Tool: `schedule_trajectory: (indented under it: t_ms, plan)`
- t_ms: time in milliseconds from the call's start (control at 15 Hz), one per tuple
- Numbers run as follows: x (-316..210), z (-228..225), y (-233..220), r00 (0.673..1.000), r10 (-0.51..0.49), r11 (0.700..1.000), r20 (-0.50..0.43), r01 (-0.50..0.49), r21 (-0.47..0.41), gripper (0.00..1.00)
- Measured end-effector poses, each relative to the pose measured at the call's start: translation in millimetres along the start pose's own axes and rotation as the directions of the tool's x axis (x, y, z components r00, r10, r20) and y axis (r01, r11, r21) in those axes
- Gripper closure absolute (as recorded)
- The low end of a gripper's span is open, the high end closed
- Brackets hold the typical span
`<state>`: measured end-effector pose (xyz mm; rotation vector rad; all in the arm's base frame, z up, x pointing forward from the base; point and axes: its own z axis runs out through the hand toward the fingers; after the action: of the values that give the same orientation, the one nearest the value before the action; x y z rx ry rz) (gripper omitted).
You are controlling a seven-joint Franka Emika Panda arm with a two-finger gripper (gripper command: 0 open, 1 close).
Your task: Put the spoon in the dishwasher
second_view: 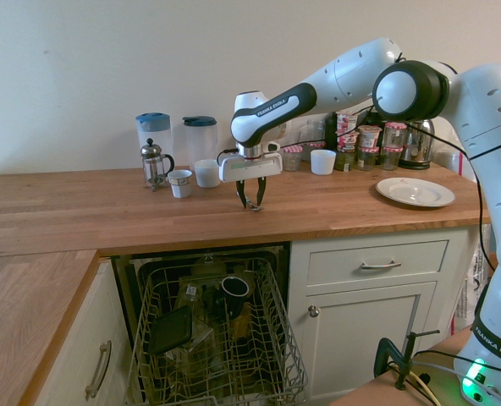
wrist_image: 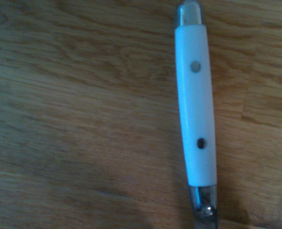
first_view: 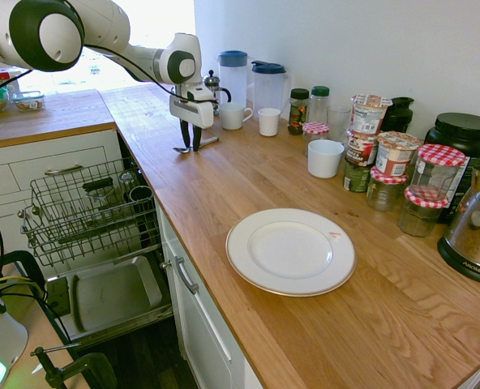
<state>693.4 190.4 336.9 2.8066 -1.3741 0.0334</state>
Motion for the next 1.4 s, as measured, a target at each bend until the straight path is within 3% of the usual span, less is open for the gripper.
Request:
schedule_trajectory:
  t_ms: [467, 867, 1400]
  plan:
    - [-0.8, 0.2, -2.7, 1.000, 0.030, 1.000, 0.000, -0.030, 0.006, 1.00]
    - [12.6, -3.6, 0.9, 0.991, 0.127, 0.991, 0.034, -0.128, 0.027, 1.00]
    - [-43.6, -68.1, 12.6, 0.979, 0.201, 0.975, 0.020, -0.202, 0.091, 1.00]
